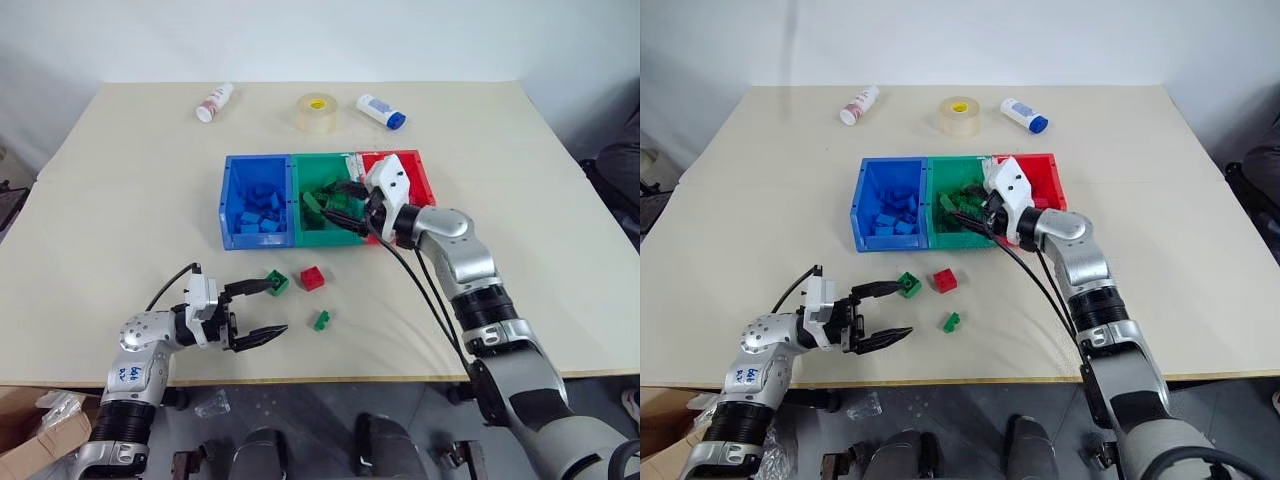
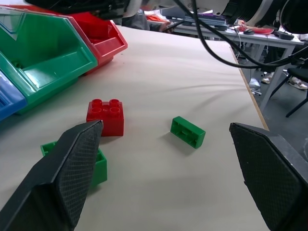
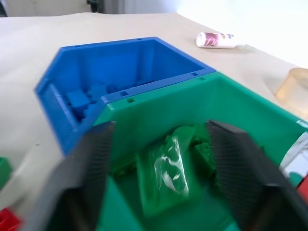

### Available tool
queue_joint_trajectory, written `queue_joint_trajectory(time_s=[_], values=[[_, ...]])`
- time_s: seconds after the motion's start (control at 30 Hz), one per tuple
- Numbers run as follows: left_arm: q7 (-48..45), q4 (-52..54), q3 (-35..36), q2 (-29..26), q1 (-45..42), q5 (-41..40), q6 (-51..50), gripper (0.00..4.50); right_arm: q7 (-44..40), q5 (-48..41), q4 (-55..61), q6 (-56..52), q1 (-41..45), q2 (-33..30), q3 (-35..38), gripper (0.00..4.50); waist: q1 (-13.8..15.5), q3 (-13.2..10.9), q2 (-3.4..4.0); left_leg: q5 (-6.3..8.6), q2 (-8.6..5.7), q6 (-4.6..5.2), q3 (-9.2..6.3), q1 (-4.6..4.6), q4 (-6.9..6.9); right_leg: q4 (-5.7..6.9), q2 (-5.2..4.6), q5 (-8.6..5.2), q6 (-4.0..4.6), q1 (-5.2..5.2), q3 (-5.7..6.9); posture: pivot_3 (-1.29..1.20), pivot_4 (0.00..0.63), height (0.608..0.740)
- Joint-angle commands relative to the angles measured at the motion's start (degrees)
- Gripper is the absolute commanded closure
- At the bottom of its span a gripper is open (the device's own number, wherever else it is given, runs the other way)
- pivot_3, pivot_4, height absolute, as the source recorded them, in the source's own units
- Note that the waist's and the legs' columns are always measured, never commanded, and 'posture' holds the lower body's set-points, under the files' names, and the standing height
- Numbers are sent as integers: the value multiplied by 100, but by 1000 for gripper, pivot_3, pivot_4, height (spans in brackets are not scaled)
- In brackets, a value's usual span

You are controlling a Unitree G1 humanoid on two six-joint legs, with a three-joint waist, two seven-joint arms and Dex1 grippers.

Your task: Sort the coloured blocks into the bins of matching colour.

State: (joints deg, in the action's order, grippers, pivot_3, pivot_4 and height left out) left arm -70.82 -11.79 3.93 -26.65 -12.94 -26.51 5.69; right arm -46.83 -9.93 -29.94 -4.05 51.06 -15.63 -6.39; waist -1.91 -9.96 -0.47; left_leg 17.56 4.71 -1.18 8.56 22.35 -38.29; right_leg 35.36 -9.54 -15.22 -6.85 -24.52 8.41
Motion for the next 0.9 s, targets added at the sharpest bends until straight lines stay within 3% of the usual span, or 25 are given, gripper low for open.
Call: queue_joint_trajectory(time_s=[0.03,0.17,0.37,0.53,0.7,0.9], values=[[-13,123,40,17,-17,-50,101,0,-56,-46,243,139,2,-20,117,38,-3,0,0,0,0,0,1,0,0,0,0,0,0,0,0,0,150,740],[-68,80,21,12,-44,-59,109,0,-491,-266,963,-149,-451,-295,120,38,21,0,0,0,0,0,-1,0,0,0,0,0,0,0,0,0,150,740],[-198,-151,13,-34,-185,-35,137,0,-1472,-902,2879,-962,-1781,-1268,175,38,37,0,0,3,-1,4,-2,4,-2,-6,0,1,-1,1,0,0,150,740],[-308,-293,24,-103,-227,-22,158,0,-1962,-1546,4157,-1470,-3132,-2286,681,38,39,0,-1,3,0,3,-5,3,-1,-13,0,0,-1,2,1,0,150,740],[-391,-391,72,-188,-240,-24,186,0,-2264,-1901,4744,-1556,-4706,-3145,1662,38,66,-1,-3,4,0,1,-6,1,2,-25,0,0,-1,8,2,0,150,740],[-457,-480,123,-238,-259,-29,213,0,-2218,-1958,4845,-1519,-5081,-3348,1941,38,29,-3,-8,3,2,1,-5,-9,-4,-38,0,0,0,12,0,0,150,740]])
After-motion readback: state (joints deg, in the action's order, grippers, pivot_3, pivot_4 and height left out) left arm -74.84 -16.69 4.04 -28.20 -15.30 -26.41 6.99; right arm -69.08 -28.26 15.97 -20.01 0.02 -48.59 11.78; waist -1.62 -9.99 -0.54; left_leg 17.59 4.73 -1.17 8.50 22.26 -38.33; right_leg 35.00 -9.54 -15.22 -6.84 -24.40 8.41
